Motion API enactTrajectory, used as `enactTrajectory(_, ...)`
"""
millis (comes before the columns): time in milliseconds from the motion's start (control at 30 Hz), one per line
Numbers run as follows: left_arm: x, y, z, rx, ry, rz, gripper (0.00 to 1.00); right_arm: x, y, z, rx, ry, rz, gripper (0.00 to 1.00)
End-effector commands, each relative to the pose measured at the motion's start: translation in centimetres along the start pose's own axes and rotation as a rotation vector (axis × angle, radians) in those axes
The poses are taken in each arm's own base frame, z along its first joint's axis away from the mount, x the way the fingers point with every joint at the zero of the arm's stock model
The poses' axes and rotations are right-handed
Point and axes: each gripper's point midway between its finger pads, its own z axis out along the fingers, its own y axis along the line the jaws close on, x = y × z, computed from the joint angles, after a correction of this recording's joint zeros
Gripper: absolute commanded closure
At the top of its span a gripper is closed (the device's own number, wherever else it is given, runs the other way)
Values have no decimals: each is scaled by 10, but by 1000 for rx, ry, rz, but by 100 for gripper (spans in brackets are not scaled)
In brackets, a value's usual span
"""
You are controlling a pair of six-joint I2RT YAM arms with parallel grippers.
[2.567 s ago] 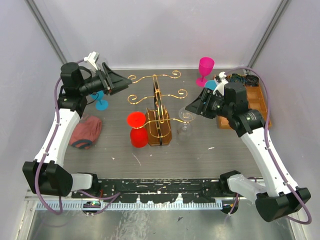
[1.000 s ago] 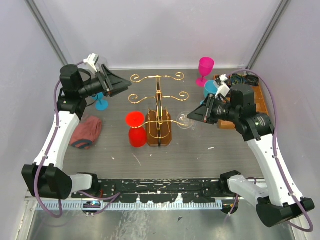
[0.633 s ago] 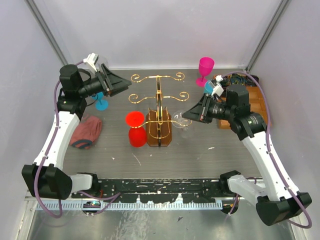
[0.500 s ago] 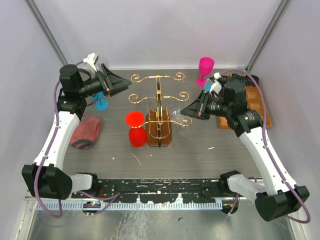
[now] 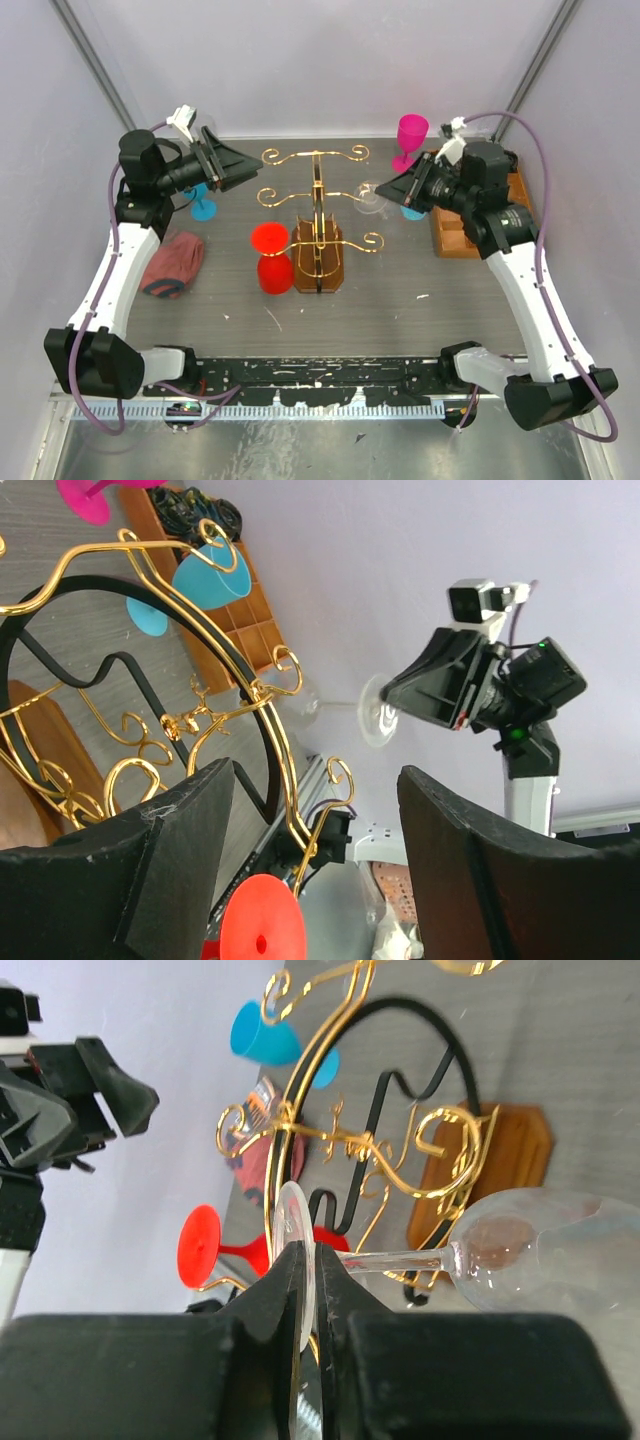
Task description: Take the wine glass off the wine glass rack
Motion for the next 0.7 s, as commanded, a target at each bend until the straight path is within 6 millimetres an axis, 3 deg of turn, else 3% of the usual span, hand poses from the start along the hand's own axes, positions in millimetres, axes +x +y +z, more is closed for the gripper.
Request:
enactTrajectory(0,-1,-7,-2,14,5,10,28,-54,32,-34,37,-194,-232,99)
enactTrajectory(33,-2,3,2,2,16,-20,28,-58,32,-36,56,-197,-262,99)
enactTrajectory(200,-7,5,6,-4,14,-39,29,-78,43,-36,42,-226,-510,99)
enactTrajectory(333,-26,-11,13,24,8,-48,30,-81,62,-31,1,-310,-890,99)
enactTrajectory(400,-34,-22,17,30,17,-45,30,-72,80,-25,-77,-327,-1074,99)
enactTrajectory(533,-45,-44,25,47,30,-41,30,-58,106,-8,-255,-326,-1260,99)
enactTrajectory(667,-39,-56,39,66,107,-79,30,-57,115,12,-341,-298,-1314,99)
